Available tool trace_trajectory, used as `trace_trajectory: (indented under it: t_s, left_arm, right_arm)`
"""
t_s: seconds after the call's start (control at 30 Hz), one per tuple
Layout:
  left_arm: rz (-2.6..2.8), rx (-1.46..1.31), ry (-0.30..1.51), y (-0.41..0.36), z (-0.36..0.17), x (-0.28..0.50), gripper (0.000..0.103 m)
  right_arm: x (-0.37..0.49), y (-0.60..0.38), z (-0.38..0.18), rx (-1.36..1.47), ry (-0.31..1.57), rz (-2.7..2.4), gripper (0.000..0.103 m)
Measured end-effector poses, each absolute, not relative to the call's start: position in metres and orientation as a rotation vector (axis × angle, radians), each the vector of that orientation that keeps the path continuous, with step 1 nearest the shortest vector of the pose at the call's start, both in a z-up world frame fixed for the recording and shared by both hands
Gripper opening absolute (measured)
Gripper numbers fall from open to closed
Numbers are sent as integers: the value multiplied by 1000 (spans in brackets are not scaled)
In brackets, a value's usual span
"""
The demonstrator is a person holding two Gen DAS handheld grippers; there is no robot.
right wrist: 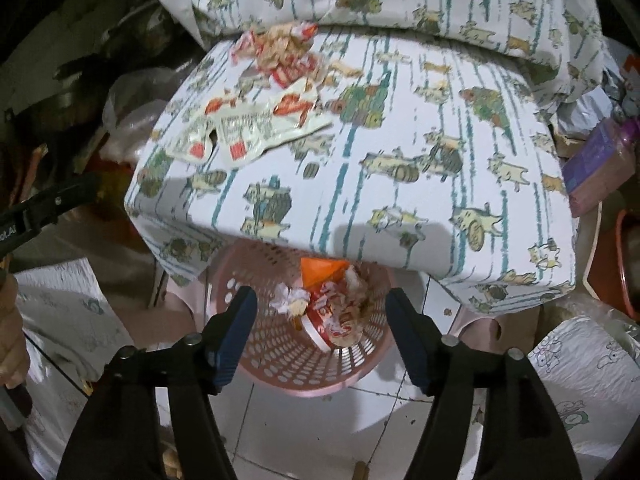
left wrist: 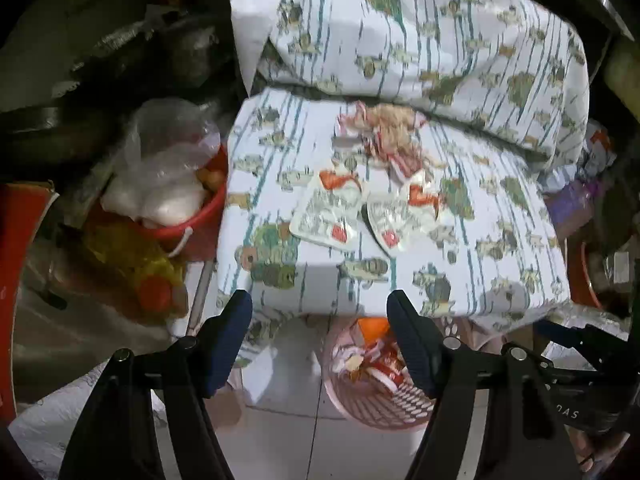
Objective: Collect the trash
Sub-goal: 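Move both open tools back up over the stool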
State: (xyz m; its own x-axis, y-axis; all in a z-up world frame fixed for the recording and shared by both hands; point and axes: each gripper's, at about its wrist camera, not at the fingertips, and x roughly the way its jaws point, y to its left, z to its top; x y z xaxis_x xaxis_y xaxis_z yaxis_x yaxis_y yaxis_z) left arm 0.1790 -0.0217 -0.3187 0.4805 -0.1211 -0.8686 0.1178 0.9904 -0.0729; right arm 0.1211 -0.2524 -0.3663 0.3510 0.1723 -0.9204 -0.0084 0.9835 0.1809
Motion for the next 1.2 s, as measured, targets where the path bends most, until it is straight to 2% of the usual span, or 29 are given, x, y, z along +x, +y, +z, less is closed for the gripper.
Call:
trace_trajectory:
  t_s: [0.23,0.4,0.57,0.97,1.2]
  left_arm:
    - [-113,-34,1015,-13,-306,180,72]
    - [-95,-27,982,-11,-298,177,72]
    - [-69,29,959,-13,-293,172,72]
    - [-24,11,791,-1,-258,156,72]
    - [-10,24,722,1,-245,153,78]
  right_arm:
    - [123,-256,-354,131,1124,52,79]
    - [124,-255,-347,136,1091,54,79]
    - [122,-249,-334,92,1026,65,84]
    - [115,-240,-304,-12,855,19,92]
    - [112,-237,-297,-44,801,5,95]
